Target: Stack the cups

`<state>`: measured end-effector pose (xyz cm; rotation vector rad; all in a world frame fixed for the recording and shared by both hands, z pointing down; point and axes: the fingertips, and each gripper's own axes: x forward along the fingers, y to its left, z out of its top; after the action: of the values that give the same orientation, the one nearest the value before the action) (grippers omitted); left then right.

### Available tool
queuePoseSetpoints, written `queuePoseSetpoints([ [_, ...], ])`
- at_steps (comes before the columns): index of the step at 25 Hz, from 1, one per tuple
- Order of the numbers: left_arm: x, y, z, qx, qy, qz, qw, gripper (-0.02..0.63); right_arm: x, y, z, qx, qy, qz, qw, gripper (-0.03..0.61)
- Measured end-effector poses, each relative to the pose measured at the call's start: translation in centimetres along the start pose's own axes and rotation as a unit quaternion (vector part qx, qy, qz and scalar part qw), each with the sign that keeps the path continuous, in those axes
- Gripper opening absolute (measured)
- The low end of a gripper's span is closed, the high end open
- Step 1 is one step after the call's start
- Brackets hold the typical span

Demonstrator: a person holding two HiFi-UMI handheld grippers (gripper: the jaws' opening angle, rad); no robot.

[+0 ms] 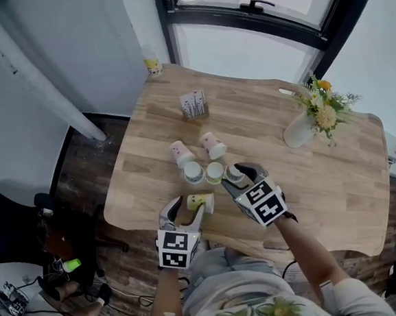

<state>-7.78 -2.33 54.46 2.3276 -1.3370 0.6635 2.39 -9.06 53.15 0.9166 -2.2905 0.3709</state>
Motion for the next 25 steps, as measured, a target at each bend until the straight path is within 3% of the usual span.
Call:
queuePoseSetpoints([
  [3, -0.6, 0.2, -0.7, 0.002, 0.005, 0.007, 1.0000, 0.238, 0.9, 3.6, -0.4, -0.090, 0.022, 0.030, 0.995, 0.256],
  [7, -1.5, 0.6, -1.6, -0.002, 0.009, 0.018, 0.9998, 0.238, 2.1, 8.0, -1.7, -0.160, 0.065, 0.088, 0.981, 0.290],
  [13, -2.8, 1.5, -3.4, -0.008, 0.024, 0.040, 0.9989, 0.238, 4.4, 12.3, -4.3, -0.259, 0.133, 0.148, 0.945, 0.334],
  [18, -4.4, 2.9, -5.1, -0.022, 0.035, 0.062, 0.9972, 0.238, 6.7, 13.8, -6.2, -0.334, 0.179, 0.159, 0.912, 0.342],
  [25, -6.4, 5.2, -7.3, -0.050, 0.043, 0.090, 0.9937, 0.238, 10.1, 14.0, -7.8, -0.391, 0.239, 0.141, 0.878, 0.321],
])
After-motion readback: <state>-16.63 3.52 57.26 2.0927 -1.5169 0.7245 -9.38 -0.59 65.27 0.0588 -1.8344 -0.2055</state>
